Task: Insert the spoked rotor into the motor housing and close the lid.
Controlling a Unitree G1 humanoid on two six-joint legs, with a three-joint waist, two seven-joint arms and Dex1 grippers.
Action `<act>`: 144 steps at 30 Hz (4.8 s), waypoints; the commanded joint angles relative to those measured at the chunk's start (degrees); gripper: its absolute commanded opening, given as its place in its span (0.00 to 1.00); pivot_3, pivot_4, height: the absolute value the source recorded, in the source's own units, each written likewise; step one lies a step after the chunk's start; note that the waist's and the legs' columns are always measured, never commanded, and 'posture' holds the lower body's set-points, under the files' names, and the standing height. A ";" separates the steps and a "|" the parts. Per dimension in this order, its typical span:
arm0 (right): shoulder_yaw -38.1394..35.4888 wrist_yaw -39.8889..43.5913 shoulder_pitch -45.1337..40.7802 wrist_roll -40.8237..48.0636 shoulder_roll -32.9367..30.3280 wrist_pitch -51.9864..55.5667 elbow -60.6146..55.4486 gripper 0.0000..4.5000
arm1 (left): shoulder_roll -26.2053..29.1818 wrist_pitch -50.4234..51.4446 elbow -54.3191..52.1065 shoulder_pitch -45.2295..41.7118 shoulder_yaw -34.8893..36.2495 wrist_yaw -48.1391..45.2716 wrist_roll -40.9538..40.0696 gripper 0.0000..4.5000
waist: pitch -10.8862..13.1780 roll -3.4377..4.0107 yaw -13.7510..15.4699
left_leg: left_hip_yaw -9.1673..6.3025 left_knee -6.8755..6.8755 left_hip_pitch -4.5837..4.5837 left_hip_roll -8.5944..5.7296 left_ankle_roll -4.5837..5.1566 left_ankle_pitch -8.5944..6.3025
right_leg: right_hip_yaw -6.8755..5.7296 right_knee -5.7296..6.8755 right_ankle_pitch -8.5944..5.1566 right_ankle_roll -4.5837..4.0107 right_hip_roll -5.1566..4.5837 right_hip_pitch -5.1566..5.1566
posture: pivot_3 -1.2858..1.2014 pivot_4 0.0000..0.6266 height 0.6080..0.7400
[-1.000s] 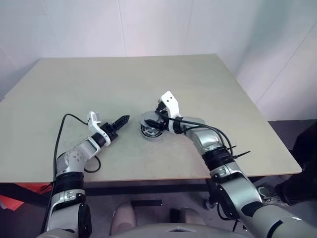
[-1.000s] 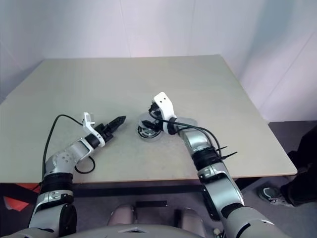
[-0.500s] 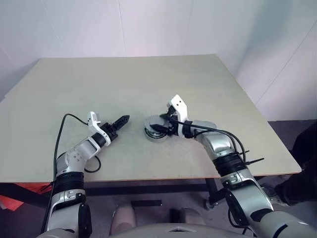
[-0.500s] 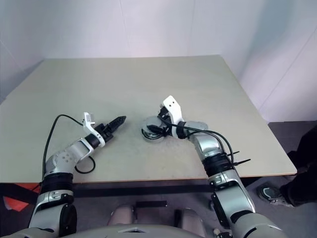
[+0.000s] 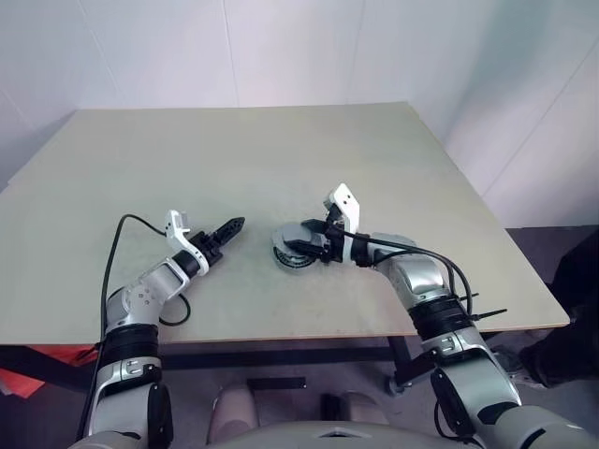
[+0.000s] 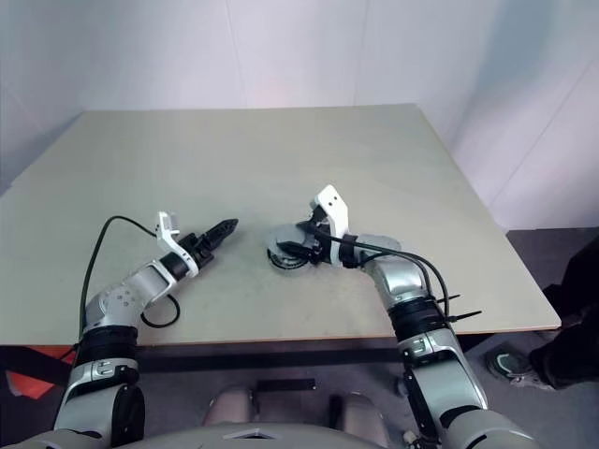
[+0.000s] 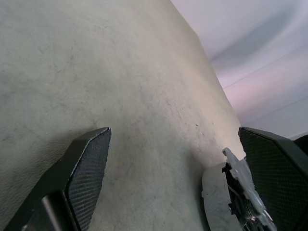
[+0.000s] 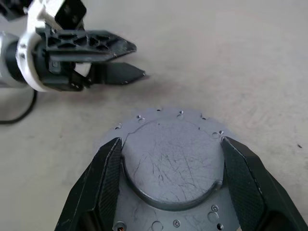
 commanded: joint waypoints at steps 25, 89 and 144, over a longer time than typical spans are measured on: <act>2.56 5.48 1.40 -2.70 -3.86 -7.47 -0.86 0.70 | 0.66 0.03 -0.50 -0.12 0.23 0.16 0.01 1.00 | 0.00 -0.01 0.02 | 0.01 0.17 -0.03 0.01 0.15 -0.09 | 0.00 0.00 0.00 0.00 0.00 0.03 | 0.52 0.00 1.00; 7.85 0.89 0.73 -11.99 -6.33 -17.84 8.87 0.70 | -2.98 11.14 0.06 -2.90 -13.30 -5.72 1.74 0.01 | -0.03 -0.02 -0.10 | 0.01 0.40 0.24 0.01 0.27 -0.17 | 0.02 -0.09 -0.27 0.46 -0.03 0.34 | 0.52 0.00 1.00; -19.72 -9.72 7.19 28.46 -12.78 43.64 -27.28 0.99 | -3.86 13.40 3.12 -7.21 -15.28 -10.78 3.85 0.00 | -0.10 0.26 1.68 | 0.15 -0.50 0.13 -0.44 0.64 -0.38 | -1.57 -1.14 -0.36 0.81 -1.73 1.08 | 0.52 0.00 1.00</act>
